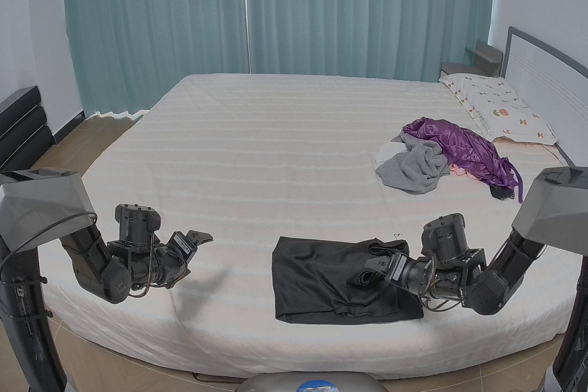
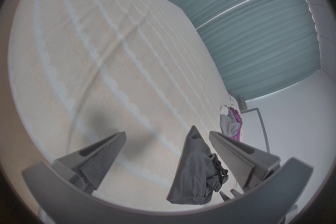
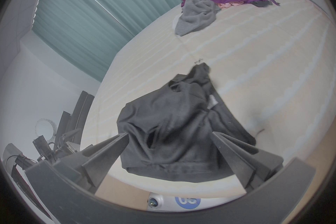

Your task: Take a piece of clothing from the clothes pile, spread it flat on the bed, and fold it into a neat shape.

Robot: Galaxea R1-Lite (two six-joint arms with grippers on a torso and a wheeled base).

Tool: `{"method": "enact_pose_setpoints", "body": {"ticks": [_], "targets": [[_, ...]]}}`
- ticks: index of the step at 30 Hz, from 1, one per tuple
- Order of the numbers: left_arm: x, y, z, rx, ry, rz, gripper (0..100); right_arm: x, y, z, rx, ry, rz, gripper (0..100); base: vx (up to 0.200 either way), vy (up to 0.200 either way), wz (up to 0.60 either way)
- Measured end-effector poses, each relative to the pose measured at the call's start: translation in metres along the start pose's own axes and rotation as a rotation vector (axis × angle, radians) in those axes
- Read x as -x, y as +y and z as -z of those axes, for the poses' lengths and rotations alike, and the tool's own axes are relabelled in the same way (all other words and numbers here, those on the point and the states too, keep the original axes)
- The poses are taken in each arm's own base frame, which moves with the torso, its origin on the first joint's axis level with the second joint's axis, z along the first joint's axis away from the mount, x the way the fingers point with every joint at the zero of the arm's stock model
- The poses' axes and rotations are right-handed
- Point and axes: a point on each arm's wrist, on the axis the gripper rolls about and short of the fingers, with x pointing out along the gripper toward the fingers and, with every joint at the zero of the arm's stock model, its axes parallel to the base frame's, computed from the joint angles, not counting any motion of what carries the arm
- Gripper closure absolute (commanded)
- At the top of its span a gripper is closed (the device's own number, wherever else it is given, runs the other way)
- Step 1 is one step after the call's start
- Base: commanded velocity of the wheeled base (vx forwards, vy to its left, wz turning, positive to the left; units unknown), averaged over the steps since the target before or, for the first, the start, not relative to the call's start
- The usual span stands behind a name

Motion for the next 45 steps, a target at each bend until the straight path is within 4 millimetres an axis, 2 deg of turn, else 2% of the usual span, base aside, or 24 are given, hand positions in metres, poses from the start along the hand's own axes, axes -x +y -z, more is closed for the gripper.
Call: {"method": "enact_pose_setpoints", "body": {"ticks": [6,13,23,34,45], "targets": [[0.0,0.0,0.001,-0.004,0.001,-0.002,0,-0.014,0.026,-0.009,0.017,-0.009,-0.005,0,0.0,0.0,0.0],[-0.001,0.001,0.001,-0.009,0.002,-0.004,0,-0.035,0.036,0.0,0.042,0.028,0.036,0,0.0,0.0,0.0],[-0.002,0.001,0.002,-0.011,0.004,-0.007,0,-0.043,0.036,0.008,0.056,0.06,0.075,0,0.0,0.0,0.0],[-0.002,0.0,0.002,-0.019,-0.02,0.024,0,-0.026,0.026,0.012,0.04,0.091,0.125,0,0.0,0.0,0.0],[-0.003,0.003,0.003,-0.022,-0.03,0.035,0,-0.044,0.033,0.003,-0.03,0.059,0.104,0,0.0,0.0,0.0]]}}
